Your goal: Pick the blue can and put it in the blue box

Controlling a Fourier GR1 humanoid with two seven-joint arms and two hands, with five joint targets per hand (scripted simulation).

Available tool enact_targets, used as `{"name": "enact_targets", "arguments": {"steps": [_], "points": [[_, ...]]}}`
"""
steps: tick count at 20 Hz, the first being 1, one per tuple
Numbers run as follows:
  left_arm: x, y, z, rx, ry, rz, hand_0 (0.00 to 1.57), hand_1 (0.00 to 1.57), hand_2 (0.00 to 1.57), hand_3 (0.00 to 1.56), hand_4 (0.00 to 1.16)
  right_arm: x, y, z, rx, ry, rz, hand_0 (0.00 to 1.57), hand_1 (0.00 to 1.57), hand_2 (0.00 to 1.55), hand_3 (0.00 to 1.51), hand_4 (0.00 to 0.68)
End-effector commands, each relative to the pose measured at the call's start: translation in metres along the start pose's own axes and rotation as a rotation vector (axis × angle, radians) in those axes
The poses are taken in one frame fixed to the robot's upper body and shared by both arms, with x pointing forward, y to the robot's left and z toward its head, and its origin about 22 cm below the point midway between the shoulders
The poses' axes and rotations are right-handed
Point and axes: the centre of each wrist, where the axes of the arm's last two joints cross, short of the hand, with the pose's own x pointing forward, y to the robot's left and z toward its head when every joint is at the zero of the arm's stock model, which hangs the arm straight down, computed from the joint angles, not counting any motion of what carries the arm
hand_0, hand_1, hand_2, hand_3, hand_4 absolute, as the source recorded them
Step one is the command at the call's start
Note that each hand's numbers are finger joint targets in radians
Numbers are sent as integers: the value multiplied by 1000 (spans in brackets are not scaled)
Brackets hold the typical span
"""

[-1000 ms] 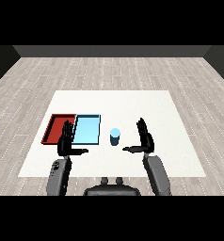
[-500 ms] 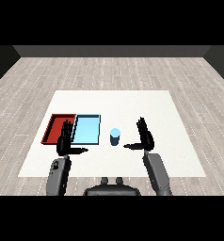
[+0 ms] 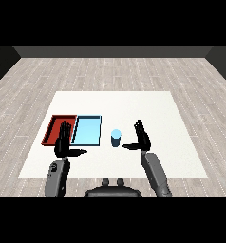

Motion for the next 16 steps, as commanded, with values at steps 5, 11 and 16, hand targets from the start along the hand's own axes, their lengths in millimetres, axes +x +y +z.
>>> {"name": "enact_targets", "arguments": {"steps": [5,11,16], "points": [[-11,-9,-17,22,-6,37,0,0,0,0,0,-13,6,3,-16,71,-23,0,0,0,0,0],[-1,-15,7,12,-25,21,0,0,0,0,0,-46,12,2,-20,55,-33,0,0,0,0,0],[14,6,3,6,-10,6,0,0,0,0,0,-53,30,5,16,82,-34,0,0,0,0,0]]}}
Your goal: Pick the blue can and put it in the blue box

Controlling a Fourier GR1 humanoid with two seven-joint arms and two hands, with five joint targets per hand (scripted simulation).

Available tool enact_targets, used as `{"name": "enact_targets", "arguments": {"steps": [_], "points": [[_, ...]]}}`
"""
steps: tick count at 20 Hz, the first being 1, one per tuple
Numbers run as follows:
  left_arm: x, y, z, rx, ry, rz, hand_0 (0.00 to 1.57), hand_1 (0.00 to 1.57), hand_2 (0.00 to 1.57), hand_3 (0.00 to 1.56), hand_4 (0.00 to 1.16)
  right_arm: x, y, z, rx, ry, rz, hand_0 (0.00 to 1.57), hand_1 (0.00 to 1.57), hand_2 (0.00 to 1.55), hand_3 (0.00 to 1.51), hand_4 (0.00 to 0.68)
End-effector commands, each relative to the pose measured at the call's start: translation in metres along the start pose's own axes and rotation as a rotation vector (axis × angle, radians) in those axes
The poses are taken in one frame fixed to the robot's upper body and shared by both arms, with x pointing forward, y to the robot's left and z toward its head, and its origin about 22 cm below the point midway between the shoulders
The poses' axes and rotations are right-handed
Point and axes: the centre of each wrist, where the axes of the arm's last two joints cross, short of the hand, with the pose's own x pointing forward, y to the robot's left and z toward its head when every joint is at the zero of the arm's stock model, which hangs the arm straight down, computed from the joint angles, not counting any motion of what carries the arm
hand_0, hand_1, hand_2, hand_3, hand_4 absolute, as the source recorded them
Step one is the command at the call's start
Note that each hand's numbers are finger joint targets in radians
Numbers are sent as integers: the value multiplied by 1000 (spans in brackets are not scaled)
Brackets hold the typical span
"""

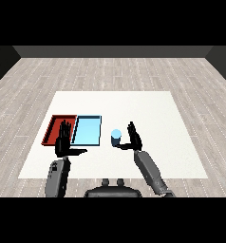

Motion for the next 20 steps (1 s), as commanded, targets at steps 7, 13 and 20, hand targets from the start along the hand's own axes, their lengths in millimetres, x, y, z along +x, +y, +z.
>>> {"name": "enact_targets", "arguments": {"steps": [7,13,20], "points": [[4,9,4,3,1,2,0,0,0,0,0,-19,15,0,35,32,-7,0,0,0,0,0],[18,9,-19,9,-16,-18,0,0,0,0,0,-11,27,-16,14,12,-31,0,0,0,0,0],[11,10,7,-5,-13,-19,0,0,0,0,0,-10,23,-30,58,51,-18,0,0,0,0,0]]}}
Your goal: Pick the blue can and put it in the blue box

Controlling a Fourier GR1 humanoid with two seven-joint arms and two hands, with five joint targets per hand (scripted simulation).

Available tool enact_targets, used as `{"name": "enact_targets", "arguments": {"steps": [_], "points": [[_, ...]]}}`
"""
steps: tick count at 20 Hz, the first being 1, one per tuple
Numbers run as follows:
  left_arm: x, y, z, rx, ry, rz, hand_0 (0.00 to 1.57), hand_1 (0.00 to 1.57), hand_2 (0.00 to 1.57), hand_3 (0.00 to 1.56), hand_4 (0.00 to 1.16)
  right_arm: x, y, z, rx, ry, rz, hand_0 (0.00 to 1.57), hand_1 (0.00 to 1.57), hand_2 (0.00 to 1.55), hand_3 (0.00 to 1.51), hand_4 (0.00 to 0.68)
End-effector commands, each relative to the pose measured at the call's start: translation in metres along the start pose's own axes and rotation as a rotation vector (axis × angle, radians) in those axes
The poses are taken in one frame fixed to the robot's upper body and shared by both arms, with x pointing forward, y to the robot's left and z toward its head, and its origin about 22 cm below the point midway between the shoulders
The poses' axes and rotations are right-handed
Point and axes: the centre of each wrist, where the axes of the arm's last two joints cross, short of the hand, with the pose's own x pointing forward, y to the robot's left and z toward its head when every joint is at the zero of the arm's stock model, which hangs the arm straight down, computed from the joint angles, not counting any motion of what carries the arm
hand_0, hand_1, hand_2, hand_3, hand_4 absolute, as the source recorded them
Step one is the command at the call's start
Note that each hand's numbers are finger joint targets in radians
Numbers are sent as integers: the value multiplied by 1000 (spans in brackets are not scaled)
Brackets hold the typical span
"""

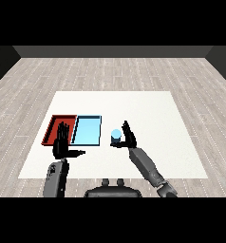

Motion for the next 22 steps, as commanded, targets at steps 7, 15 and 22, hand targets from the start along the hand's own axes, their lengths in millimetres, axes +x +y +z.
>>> {"name": "enact_targets", "arguments": {"steps": [7,15,22], "points": [[8,-12,-14,2,6,-6,0,0,0,0,0,-8,17,-16,19,1,-9,0,0,0,0,0],[-2,18,-18,12,-2,-28,0,0,0,0,0,-13,14,-22,34,22,-2,0,0,0,0,0],[-6,-1,-17,19,17,15,0,0,0,0,0,-11,21,-20,-2,30,-10,0,0,0,0,0]]}}
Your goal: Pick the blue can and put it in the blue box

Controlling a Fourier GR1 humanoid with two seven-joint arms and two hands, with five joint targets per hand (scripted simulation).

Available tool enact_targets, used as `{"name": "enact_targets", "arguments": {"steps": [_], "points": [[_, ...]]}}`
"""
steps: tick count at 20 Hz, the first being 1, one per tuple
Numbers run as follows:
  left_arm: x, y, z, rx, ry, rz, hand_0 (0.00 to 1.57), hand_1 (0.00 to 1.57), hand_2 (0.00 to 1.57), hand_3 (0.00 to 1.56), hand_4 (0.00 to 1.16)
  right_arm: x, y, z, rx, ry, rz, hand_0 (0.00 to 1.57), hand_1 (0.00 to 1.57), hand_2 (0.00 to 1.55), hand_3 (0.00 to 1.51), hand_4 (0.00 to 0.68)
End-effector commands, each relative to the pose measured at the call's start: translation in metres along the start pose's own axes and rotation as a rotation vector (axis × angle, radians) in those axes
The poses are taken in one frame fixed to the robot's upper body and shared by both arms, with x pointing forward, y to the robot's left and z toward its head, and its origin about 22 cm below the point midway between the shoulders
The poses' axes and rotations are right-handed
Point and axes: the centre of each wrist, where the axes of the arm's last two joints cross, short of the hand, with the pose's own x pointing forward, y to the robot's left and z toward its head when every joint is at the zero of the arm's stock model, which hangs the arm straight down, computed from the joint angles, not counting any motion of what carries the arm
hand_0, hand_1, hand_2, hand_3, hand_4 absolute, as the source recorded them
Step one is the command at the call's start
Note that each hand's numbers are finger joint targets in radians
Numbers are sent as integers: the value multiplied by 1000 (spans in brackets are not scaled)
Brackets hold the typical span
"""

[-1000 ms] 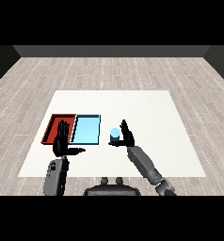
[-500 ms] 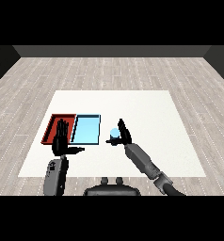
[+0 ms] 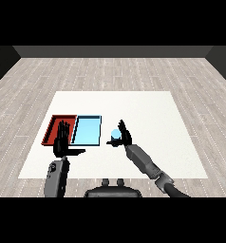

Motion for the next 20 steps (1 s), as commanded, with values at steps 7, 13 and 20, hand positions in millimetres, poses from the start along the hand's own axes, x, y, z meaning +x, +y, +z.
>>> {"name": "enact_targets", "arguments": {"steps": [7,13,20], "points": [[-7,-9,15,12,-6,-4,0,0,0,0,0,-12,6,9,-68,70,180,1565,1565,1488,1450,673],[-20,-4,-10,-28,2,7,0,0,0,0,0,25,23,-22,-83,58,177,1560,1560,1487,1435,677],[-14,-16,4,-75,32,-13,0,0,0,0,0,21,11,-19,-29,-72,201,1491,1491,1451,1408,652]]}}
